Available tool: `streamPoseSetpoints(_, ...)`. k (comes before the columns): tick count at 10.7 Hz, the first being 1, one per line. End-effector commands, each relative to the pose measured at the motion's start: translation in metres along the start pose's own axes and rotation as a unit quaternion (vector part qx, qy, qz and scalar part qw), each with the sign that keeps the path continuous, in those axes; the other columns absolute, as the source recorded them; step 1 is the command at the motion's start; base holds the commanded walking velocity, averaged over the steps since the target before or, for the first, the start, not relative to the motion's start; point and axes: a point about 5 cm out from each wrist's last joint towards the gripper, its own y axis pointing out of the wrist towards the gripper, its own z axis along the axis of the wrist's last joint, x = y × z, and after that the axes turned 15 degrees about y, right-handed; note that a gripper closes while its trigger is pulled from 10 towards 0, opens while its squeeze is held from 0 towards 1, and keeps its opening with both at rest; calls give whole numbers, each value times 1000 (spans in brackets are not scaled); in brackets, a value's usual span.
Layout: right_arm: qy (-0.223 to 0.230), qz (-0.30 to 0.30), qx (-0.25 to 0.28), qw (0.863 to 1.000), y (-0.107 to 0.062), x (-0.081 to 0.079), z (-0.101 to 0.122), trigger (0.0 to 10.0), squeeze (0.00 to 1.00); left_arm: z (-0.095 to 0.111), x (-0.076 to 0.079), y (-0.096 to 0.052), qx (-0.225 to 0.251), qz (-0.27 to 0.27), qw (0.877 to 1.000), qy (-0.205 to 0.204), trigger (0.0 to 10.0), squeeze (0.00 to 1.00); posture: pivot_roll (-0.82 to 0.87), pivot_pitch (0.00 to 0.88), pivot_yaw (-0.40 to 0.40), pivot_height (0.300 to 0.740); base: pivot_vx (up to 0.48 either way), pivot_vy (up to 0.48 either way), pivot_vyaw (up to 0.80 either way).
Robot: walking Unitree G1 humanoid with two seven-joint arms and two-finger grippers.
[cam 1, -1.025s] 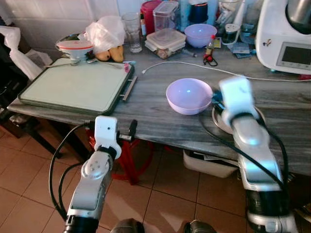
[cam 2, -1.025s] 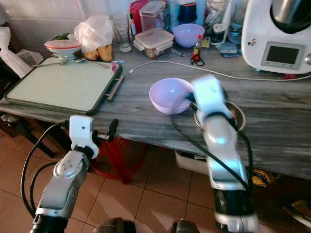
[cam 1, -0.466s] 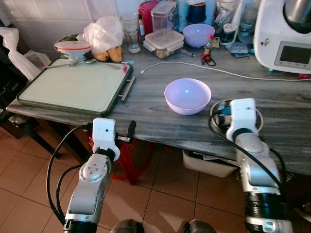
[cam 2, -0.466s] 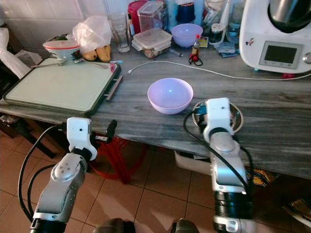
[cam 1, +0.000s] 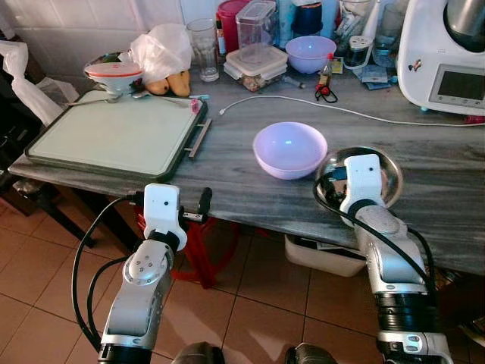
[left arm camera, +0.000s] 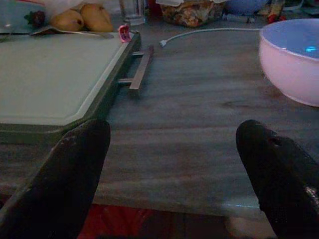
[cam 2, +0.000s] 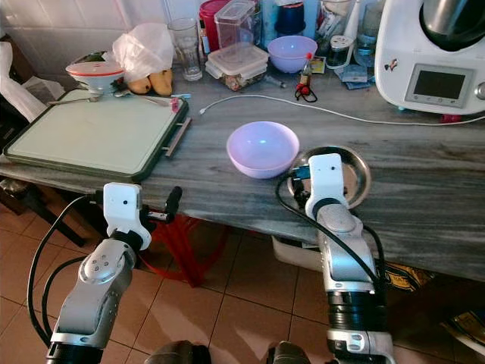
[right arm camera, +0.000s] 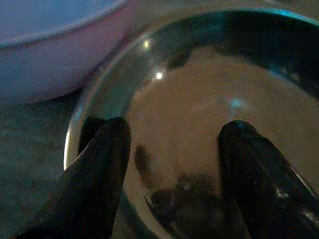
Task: Setting the table
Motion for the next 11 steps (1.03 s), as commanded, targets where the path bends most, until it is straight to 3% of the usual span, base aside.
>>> streamPoseSetpoints(1,15,18,-18,1000,0,-9,-3,10000,0,0,-3,-2,-5,7,1000,1,10000,0,-20,66,85,740,0,0,0)
streamPoseSetpoints(3,34,19,-18,999,-10,-18,3,10000,0,0,-3,-2,-5,2,1000,0,10000,0,-27,67,82,740,0,0,0)
streamPoseSetpoints(5,59,-6,-32,998,-23,-15,-2,10000,0,0,-1,-1,-4,-1,1000,-3,10000,0,-31,67,81,740,0,0,0)
streamPoseSetpoints(10,80,3,-50,996,-34,-21,-2,10000,0,1,0,2,0,-4,1000,-3,10000,0,-39,53,80,740,0,0,0)
streamPoseSetpoints(11,78,14,-17,997,-38,-25,10,10000,0,0,-2,2,0,0,1000,-4,10000,0,-39,49,79,740,0,0,0)
